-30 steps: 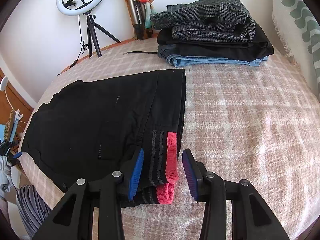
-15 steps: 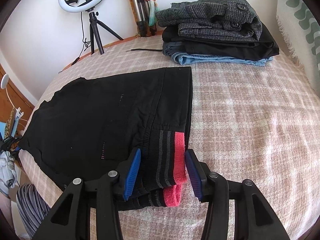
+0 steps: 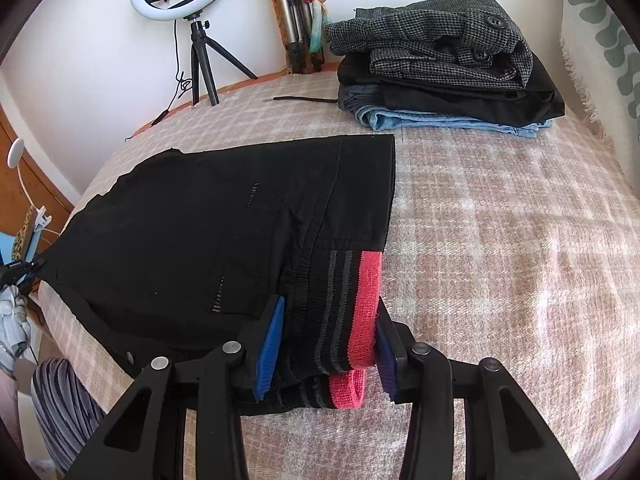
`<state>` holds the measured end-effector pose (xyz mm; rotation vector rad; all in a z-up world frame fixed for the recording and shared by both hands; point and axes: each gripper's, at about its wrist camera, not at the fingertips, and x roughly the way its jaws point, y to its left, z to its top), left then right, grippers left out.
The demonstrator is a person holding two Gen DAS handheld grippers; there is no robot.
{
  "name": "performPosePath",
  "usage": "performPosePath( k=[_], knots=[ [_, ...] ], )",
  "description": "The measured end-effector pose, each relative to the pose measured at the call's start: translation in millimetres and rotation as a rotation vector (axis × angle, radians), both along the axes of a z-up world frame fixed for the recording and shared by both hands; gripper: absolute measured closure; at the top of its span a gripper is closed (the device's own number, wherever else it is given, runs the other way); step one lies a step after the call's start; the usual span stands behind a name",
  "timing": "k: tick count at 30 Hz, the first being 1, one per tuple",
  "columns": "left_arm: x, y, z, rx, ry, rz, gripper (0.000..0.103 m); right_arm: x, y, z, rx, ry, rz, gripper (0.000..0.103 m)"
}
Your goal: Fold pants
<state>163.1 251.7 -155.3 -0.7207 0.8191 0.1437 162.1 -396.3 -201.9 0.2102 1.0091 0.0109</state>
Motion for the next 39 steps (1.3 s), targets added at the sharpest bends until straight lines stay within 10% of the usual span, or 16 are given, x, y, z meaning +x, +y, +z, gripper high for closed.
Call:
performPosePath(
  k=[15, 27, 39],
  knots=[
    [-22, 19, 18, 0.184, 0.022, 0.047, 0.087, 5, 31, 38, -0.239, -0.102, 0.018, 0.046],
    [31, -94, 56, 0.183, -0.087, -0.322, 0.087, 118, 105, 59, -0.013, -0.157, 0.23, 0.046],
    [74, -211, 27, 0.159, -0.056, -0.606, 0.087, 234, 149, 0, 0.186, 0.007, 0.296, 0.046]
  ],
)
